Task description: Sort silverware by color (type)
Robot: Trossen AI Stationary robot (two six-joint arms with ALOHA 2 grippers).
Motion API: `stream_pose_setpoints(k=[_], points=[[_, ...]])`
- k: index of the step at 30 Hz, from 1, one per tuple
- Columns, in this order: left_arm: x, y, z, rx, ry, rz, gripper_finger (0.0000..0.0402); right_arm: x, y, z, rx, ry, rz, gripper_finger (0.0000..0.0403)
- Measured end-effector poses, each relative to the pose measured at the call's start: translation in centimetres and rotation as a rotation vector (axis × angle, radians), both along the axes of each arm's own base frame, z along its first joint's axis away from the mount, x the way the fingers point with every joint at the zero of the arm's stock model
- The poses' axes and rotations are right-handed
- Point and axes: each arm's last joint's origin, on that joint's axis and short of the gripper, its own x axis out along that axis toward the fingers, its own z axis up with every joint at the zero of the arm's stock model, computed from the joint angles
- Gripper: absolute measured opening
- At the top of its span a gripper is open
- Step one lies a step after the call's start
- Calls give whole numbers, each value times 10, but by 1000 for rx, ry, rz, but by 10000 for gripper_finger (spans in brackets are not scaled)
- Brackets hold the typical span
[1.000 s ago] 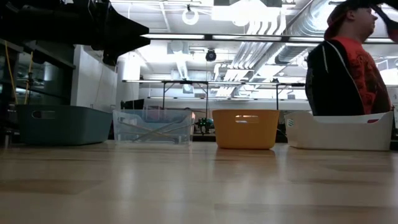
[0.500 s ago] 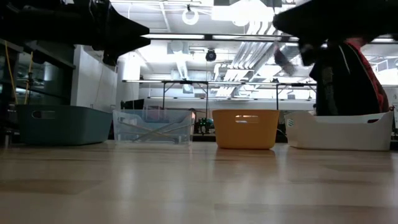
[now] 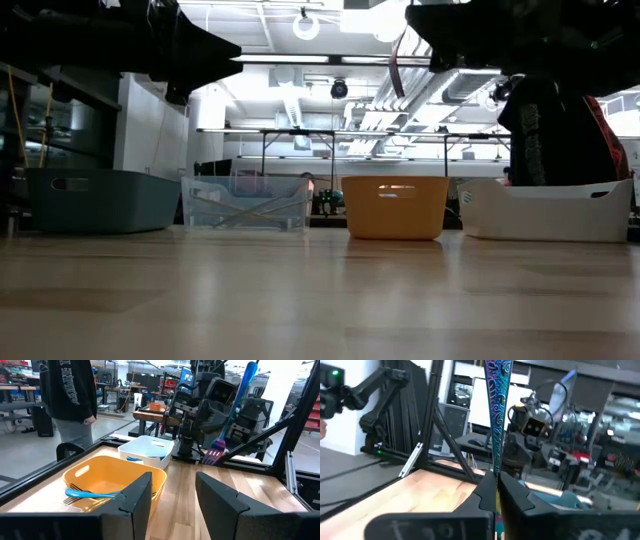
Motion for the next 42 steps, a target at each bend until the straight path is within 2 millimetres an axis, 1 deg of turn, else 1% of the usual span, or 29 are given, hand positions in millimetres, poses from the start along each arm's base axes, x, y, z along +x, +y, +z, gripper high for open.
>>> stream_pose_setpoints(k=[7, 11, 15, 19, 21, 24, 42], points=[[0, 0, 0, -7, -2, -1, 145, -1, 4, 1, -111, -33, 49, 0], [0, 0, 0, -9, -2, -1, 145, -1, 5, 1, -117, -35, 54, 0], [0, -1, 0, -30, -6, -20, 145, -1, 4, 1, -91, -31, 28, 0], [0, -5, 1, 32, -8, -130, 145, 0, 0, 2, -1, -15, -101, 0], [0, -7, 4, 57, -30, -156, 145, 0, -2, 1, 14, -9, -172, 0], [-1, -10, 8, 98, -67, -174, 145, 1, -4, 1, 19, -9, -229, 0], [-1, -11, 7, 103, -64, -154, 145, 1, -3, 0, 7, 4, -223, 0]])
